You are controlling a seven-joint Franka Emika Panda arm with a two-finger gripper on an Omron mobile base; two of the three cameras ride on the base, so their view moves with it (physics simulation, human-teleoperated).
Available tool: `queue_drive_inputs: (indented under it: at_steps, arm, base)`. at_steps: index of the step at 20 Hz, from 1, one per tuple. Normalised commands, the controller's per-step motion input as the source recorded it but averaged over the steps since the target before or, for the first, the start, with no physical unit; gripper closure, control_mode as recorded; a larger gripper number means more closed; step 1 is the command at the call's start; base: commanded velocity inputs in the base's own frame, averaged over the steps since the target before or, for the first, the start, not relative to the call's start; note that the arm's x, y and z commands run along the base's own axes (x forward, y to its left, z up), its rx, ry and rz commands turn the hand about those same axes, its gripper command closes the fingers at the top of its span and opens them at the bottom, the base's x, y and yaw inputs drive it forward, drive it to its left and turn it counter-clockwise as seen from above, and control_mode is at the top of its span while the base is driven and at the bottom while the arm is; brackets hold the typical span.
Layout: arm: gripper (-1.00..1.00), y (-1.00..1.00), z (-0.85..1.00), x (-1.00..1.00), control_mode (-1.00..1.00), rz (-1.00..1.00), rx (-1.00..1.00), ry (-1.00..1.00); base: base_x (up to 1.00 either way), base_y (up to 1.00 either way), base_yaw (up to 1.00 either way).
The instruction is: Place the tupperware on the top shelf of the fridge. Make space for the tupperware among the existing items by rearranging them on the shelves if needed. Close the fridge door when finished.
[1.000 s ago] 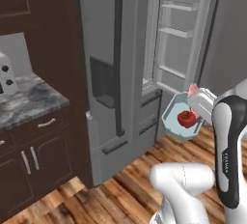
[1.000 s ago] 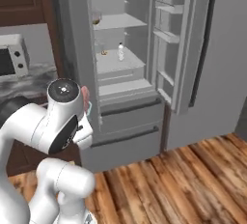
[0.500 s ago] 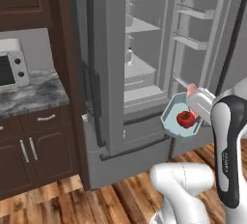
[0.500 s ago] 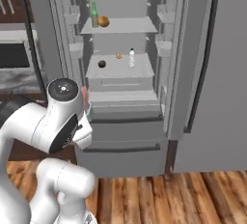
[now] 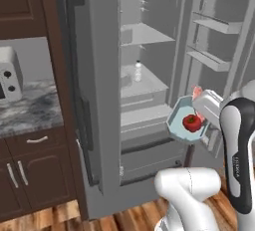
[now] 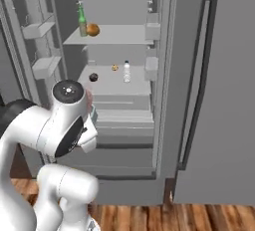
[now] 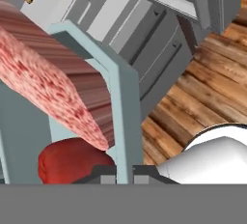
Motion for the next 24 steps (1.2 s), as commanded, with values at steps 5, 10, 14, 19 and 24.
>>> queue_drive_inputs:
  at_steps: [5, 10, 14, 19, 24]
  arm:
    - [1.0, 0.0, 0.0, 0.0, 1.0, 0.0, 0.0, 0.0]
    - [1.0, 0.0, 0.0, 0.0, 1.0, 0.0, 0.0, 0.0]
    - [1.0, 0.0, 0.0, 0.0, 1.0, 0.0, 0.0, 0.0]
    - [1.0, -0.28, 0.07, 0.03, -1.0, 0.0, 0.06, -0.05]
    - [1.0, -0.13, 0.57, 0.0, -1.0, -0.07, 0.11, -0.14]
  base:
    - [0.92, 0.0, 0.04]
    - [0.9, -0.03, 0.03]
    - [0.85, -0.12, 0.05]
    - [0.11, -0.06, 0.01]
    - [0.0, 0.0, 0.0]
